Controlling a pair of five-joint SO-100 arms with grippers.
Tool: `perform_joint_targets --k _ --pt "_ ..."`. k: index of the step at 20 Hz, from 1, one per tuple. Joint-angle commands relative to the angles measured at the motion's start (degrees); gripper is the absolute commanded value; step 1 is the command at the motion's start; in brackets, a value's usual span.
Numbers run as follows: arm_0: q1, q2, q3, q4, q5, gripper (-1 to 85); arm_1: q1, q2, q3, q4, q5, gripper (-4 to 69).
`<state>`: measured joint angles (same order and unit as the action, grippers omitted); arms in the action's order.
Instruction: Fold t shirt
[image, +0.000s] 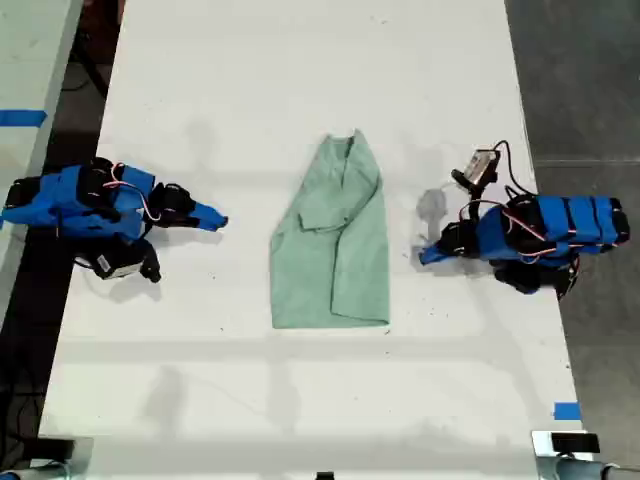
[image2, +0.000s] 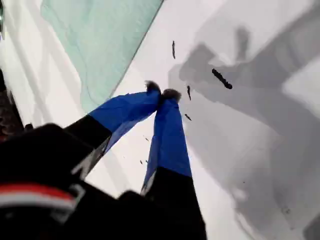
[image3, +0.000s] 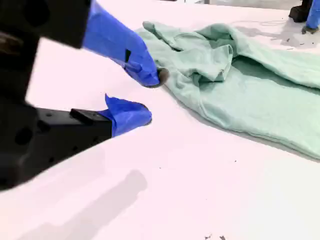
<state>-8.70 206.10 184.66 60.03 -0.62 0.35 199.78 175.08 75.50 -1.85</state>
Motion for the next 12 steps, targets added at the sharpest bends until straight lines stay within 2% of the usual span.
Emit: perform_joint_targets --k 1,10,11,12 --pt "3.0 0.4 0.5 -1.3 -5.1 0.0 0.3 1.0 2.5 2.0 4.7 3.1" --pt "4.1 0.4 0.1 -2.2 -1.9 0.0 0.2 1.0 2.5 2.0 4.7 1.4" --pt "4.4 0.4 -0.2 -2.1 -3.2 0.0 0.2 1.0 2.5 2.0 4.7 1.4" --pt "5.0 0.4 -1.1 -3.8 -2.9 0.0 0.4 1.0 2.5 2.0 4.7 1.4"
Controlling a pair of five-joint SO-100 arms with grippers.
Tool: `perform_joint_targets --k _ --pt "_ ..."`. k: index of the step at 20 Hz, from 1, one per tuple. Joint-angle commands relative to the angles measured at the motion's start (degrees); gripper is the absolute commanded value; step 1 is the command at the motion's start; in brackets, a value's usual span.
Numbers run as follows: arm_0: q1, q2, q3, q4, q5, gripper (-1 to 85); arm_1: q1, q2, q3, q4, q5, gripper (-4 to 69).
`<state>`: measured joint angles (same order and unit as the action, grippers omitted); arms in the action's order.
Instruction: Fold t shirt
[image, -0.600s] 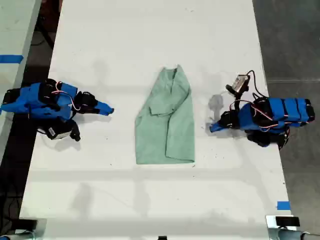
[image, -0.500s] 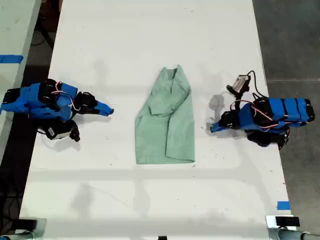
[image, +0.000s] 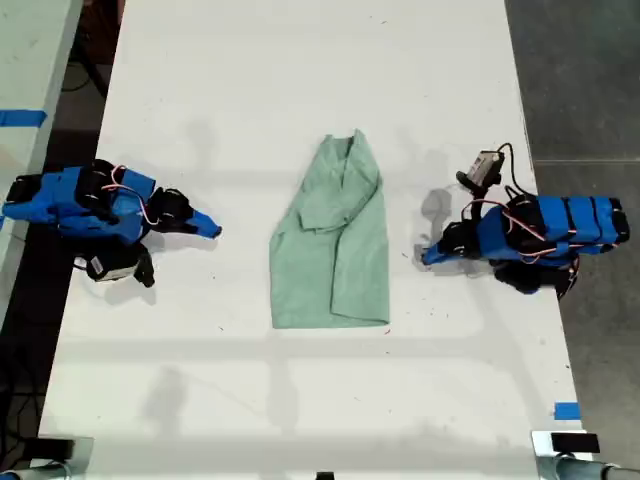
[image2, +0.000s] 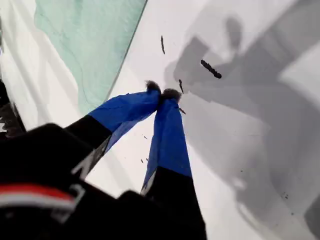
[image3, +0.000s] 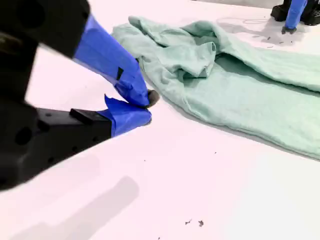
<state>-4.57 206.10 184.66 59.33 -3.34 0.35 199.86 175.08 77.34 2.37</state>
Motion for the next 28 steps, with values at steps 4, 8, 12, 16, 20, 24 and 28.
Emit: perform_joint_targets --k 4,8,12,16,20,24,28 --pt "2.3 -27.2 -22.0 -3.1 -2.9 0.0 0.5 0.9 2.5 0.2 0.4 1.4" --pt "8.0 -82.4 -57.3 1.3 -6.6 30.5 0.4 0.9 2.5 0.2 0.3 1.4" --pt "8.9 -124.9 -95.4 10.7 -3.5 34.4 0.3 0.9 2.5 0.2 0.2 1.4" --pt "9.0 -139.6 -110.4 16.9 -9.1 22.6 0.3 0.9 2.5 0.2 -0.1 1.4" --pt "9.1 -142.4 -112.0 16.9 -10.5 0.0 0.3 0.9 2.5 0.1 -0.2 1.4" --pt "9.1 -142.8 -112.5 22.9 -15.6 0.0 0.2 0.9 2.5 0.1 0.0 1.4" --pt "9.4 -137.7 -112.4 29.1 -21.1 0.0 0.2 0.9 2.5 0.1 0.0 1.4"
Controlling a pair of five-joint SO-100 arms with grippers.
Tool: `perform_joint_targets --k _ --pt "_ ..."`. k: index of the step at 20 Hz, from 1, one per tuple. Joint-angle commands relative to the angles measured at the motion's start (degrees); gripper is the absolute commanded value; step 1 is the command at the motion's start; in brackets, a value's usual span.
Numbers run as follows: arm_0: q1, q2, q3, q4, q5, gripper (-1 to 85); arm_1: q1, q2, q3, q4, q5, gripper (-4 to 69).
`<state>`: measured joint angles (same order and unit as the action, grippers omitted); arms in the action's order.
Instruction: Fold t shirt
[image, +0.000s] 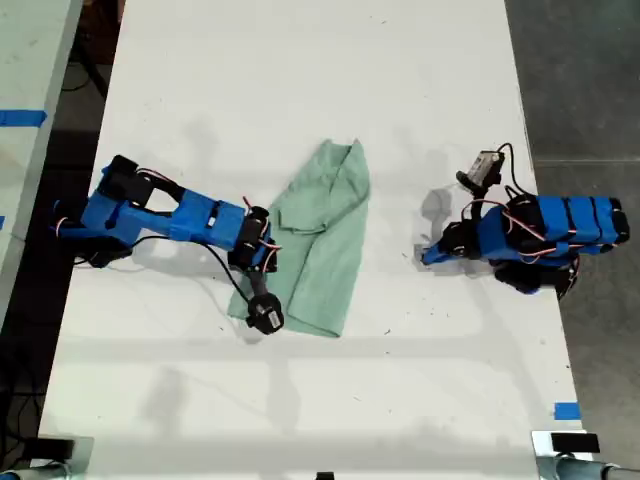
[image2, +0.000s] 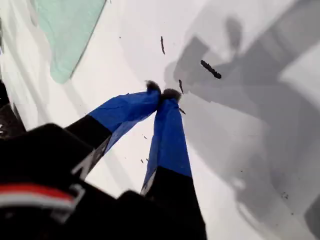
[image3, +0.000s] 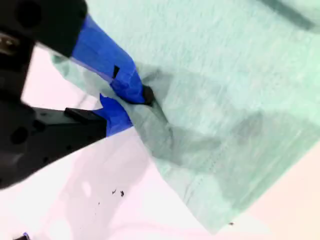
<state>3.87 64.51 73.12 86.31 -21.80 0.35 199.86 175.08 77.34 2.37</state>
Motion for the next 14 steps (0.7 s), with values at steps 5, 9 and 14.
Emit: perform_joint_targets --k 5,9,14 --pt "0.0 10.5 -5.3 1.4 6.3 0.0 0.2 0.9 2.5 0.1 0.0 1.4" --pt "-3.4 10.5 -8.3 -5.1 18.5 0.0 0.2 0.9 2.5 0.1 0.0 1.4" --pt "-5.1 8.0 -10.2 -12.2 22.9 0.0 0.2 0.9 2.5 0.1 0.0 1.4"
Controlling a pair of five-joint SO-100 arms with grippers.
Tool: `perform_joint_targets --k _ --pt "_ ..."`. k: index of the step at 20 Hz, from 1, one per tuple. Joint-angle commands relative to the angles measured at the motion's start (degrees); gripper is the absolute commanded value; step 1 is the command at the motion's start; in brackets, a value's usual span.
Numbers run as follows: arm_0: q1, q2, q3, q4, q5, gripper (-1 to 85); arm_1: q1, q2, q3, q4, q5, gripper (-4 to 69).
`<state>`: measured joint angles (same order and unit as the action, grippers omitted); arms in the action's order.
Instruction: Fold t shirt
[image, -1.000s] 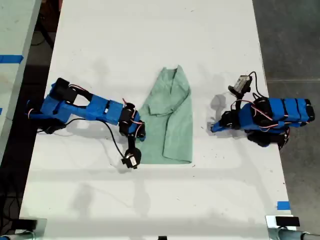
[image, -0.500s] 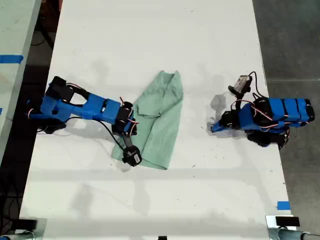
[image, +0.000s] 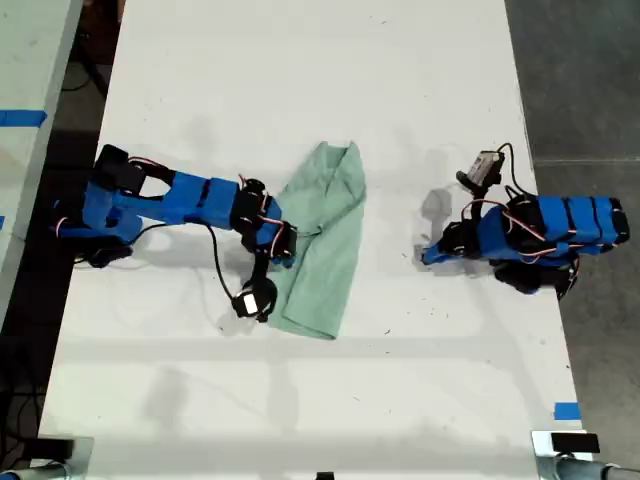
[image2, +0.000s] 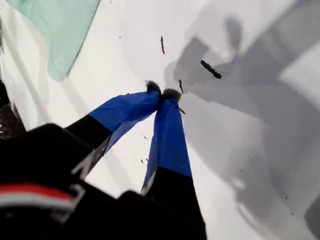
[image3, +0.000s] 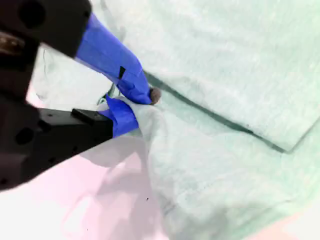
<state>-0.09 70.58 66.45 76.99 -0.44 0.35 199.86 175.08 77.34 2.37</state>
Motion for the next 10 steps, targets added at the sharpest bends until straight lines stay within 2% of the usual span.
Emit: perform_joint_targets --k 1,3,8,9,10 --pt "-1.2 1.5 -3.5 -4.7 2.6 0.0 0.1 0.9 2.5 0.1 0.0 1.4" --pt "-1.4 0.4 -4.1 -7.6 4.7 0.0 0.1 0.9 2.5 0.1 0.0 1.4" --pt "-0.7 -2.9 -9.0 -10.4 7.5 0.0 0.1 0.9 2.5 0.1 0.0 1.4" --pt "-0.7 -3.3 -9.0 -10.7 7.6 3.3 0.1 0.9 2.5 0.1 0.0 1.4" --pt "-0.7 -4.0 -9.0 -10.9 8.0 15.9 0.1 0.9 2.5 0.1 0.0 1.4"
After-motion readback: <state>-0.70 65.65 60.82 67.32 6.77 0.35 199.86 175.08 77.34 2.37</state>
